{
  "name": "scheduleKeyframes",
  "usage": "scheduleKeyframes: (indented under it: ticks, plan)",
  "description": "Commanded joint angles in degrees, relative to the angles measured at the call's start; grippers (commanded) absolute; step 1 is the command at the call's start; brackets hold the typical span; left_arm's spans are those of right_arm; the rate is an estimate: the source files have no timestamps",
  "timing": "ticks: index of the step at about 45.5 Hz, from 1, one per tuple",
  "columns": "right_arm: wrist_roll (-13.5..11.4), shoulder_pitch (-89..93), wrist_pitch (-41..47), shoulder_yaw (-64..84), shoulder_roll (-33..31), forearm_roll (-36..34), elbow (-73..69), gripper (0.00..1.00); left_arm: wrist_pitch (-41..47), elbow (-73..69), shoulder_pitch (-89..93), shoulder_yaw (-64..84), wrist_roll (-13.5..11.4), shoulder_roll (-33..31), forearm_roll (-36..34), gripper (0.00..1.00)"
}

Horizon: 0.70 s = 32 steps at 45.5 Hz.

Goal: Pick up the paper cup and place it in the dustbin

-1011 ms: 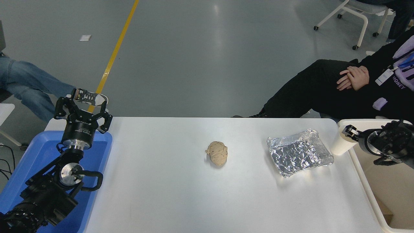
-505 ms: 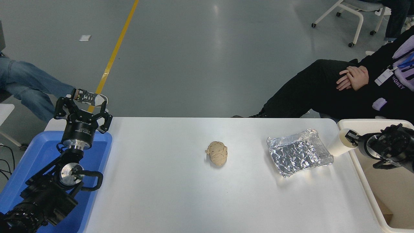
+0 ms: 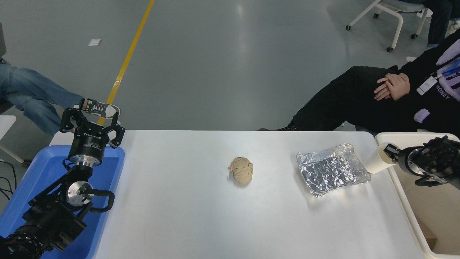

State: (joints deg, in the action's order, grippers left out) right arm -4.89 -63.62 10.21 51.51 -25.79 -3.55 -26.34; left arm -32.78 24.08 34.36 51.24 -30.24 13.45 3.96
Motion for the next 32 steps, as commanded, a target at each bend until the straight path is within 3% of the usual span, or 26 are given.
scheduleKeyframes:
  ticks: [1, 14, 27, 32]
  plan:
    - [0.1, -12.3, 1.7, 4.5, -6.7, 1.2, -13.3, 0.00, 0.0, 0.0, 0.0, 0.0, 0.1, 0.0, 0.0, 0.99]
    - [0.6, -41.7, 14.3, 24.6, -7.6, 1.8, -33.9, 0.00, 0.0, 0.0, 0.0, 0.0, 0.0, 0.0, 0.0, 0.99]
    - [0.6, -63.2, 34.8, 27.9, -7.6, 3.6, -45.1, 0.00, 0.0, 0.0, 0.0, 0.0, 0.1, 0.0, 0.0, 0.99]
    - [0.6, -69.1, 34.8, 28.5, -7.5, 3.6, -47.6, 0.00, 0.0, 0.0, 0.0, 0.0, 0.0, 0.0, 0.0, 0.99]
